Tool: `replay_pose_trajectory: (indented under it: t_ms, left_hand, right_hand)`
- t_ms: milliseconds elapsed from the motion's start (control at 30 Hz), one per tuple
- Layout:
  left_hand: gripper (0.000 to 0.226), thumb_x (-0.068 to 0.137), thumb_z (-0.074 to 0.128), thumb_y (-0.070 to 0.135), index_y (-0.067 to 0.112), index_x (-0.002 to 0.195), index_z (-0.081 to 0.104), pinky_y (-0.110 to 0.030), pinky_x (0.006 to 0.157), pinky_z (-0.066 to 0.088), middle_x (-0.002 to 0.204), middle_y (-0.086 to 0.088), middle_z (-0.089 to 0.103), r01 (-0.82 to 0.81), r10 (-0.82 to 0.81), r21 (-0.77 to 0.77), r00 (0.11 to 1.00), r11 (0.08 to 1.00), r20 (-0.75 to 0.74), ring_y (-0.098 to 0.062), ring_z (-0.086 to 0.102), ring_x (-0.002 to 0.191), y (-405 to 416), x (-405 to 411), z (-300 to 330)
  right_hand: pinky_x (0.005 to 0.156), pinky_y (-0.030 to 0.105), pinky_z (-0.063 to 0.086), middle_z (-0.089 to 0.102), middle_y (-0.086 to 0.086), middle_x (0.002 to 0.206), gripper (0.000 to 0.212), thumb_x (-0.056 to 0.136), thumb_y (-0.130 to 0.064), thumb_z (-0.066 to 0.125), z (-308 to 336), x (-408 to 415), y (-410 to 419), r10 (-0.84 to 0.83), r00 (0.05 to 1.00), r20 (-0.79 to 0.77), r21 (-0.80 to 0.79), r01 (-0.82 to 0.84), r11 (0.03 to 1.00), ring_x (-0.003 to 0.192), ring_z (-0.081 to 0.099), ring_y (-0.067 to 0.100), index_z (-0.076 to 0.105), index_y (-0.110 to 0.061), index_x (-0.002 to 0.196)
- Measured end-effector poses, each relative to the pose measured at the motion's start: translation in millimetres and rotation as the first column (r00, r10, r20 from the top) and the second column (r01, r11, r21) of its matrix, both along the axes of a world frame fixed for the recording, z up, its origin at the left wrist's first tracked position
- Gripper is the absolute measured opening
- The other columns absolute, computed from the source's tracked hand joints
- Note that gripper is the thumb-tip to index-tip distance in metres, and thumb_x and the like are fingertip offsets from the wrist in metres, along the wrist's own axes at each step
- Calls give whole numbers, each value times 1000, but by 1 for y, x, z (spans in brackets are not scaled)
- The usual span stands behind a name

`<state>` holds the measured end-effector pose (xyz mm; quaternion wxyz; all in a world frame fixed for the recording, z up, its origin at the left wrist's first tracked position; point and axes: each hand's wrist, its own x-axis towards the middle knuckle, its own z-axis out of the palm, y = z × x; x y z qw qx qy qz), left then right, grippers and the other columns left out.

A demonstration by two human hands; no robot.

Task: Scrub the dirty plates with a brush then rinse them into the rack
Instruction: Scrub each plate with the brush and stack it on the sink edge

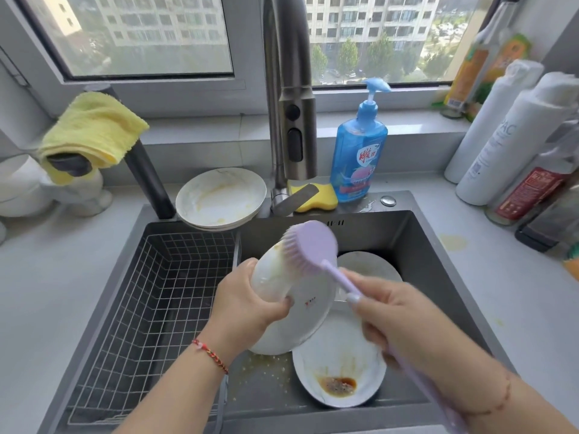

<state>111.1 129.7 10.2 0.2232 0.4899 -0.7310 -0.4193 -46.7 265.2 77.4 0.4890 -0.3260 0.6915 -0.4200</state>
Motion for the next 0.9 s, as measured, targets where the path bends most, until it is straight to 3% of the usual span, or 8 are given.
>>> replay_pose_trajectory:
  t_ms: [133, 233, 367, 467, 600, 667, 800, 900]
  left_hand:
    - [41, 61, 91, 14, 25, 87, 62, -27, 66, 57, 84, 5, 68, 13, -11, 38, 999, 999, -49, -9, 66, 78, 1, 12, -6]
    - [38, 62, 89, 13, 27, 84, 62, -18, 61, 53, 78, 6, 68, -33, 36, 53, 998, 998, -49, -7, 65, 71, 1, 8, -13]
    - [32, 67, 85, 13, 27, 81, 60, -30, 67, 57, 79, 7, 68, -104, 104, 83, 995, 991, 10, -15, 67, 76, 1, 1, -20]
    - [40, 63, 89, 6, 24, 86, 61, -17, 56, 51, 80, 7, 68, -84, 100, 135, 989, 987, -111, -4, 66, 69, 1, 14, -21]
    - [47, 62, 90, 4, 26, 91, 61, -23, 66, 54, 89, 6, 69, -80, 107, 158, 980, 984, -171, -8, 68, 80, 0, 23, -21]
    - [47, 62, 90, 4, 26, 90, 60, -19, 63, 53, 87, 7, 69, -77, 105, 159, 978, 984, -179, -6, 68, 77, -1, 22, -23]
    - [42, 62, 90, 2, 18, 89, 62, -21, 58, 51, 82, 2, 70, -80, 117, 191, 976, 978, -186, -11, 66, 71, 2, 16, -29]
    - [43, 60, 91, 2, 17, 90, 63, -24, 59, 53, 83, 0, 70, -67, 111, 192, 968, 979, -225, -9, 66, 71, 2, 14, -30]
  right_hand:
    - [41, 19, 22, 32, -1, 50, 38, 99, -15, 43, -6, -18, -1, -111, 993, 43, 59, 108, 992, 40, 27, 9, 67, -41, 113]
    - [43, 20, 23, 32, -1, 50, 41, 99, -18, 43, -3, 0, -1, 18, 998, 54, 77, -22, 997, 42, 26, 10, 63, -50, 115]
    - [39, 16, 29, 33, -15, 40, 44, 99, -17, 46, -2, 28, 0, 199, 980, -5, 57, -198, 978, 35, 31, 2, 51, -51, 126]
    - [42, 21, 26, 34, -8, 44, 42, 99, -16, 45, -12, 9, -6, 40, 998, -55, 73, -36, 997, 38, 29, 7, 62, -52, 111]
    - [43, 22, 23, 32, 2, 53, 36, 100, -15, 41, -21, -11, -3, -128, 991, 42, 152, 120, 981, 42, 28, 9, 65, -38, 114]
    - [44, 22, 23, 32, 2, 52, 39, 99, -14, 40, -17, -5, -7, -105, 992, 70, 138, 94, 986, 42, 28, 10, 67, -39, 113]
    - [43, 21, 23, 33, -3, 49, 44, 97, -21, 46, -3, 28, -10, 138, 989, 43, 32, -140, 990, 43, 26, 12, 61, -61, 107]
    - [39, 20, 27, 36, -7, 46, 42, 97, -22, 47, -9, 22, -15, 103, 994, -36, 9, -103, 995, 39, 30, 8, 58, -59, 114]
